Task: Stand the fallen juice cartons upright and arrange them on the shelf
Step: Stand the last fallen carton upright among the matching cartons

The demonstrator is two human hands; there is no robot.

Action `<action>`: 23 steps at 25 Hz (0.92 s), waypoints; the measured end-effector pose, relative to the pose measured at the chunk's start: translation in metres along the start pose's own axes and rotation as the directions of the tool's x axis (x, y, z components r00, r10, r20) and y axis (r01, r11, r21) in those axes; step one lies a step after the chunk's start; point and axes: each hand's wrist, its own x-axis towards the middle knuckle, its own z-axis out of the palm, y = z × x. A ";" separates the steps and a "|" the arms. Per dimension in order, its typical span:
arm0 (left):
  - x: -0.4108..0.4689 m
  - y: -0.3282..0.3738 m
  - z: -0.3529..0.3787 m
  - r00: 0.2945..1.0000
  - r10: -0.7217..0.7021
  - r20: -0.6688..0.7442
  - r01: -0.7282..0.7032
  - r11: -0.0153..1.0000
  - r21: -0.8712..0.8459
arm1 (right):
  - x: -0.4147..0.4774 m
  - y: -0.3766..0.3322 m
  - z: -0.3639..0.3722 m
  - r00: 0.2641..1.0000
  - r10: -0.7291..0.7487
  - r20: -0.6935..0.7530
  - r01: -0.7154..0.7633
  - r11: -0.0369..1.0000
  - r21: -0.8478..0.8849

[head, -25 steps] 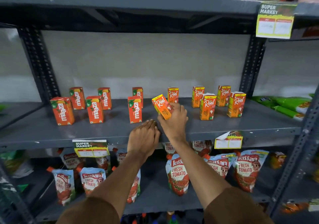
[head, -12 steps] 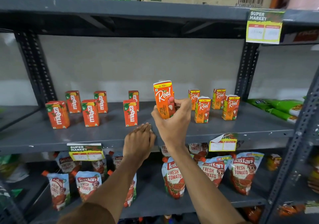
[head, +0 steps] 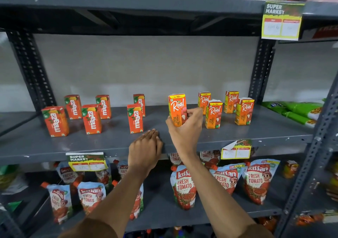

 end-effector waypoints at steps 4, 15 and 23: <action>0.000 0.001 0.001 0.999 0.004 -0.049 -0.004 1.000 0.013 | 0.016 0.029 0.009 0.990 0.134 0.049 -0.126 0.982 -0.143; 0.002 0.000 0.004 0.999 0.014 -0.037 -0.013 1.000 0.022 | 0.031 0.049 0.026 0.944 0.291 0.152 -0.214 0.896 -0.389; -0.004 -0.016 -0.015 0.976 0.151 -0.156 -0.172 0.976 -0.131 | 0.002 0.036 0.014 0.987 0.051 0.151 0.029 0.874 -0.485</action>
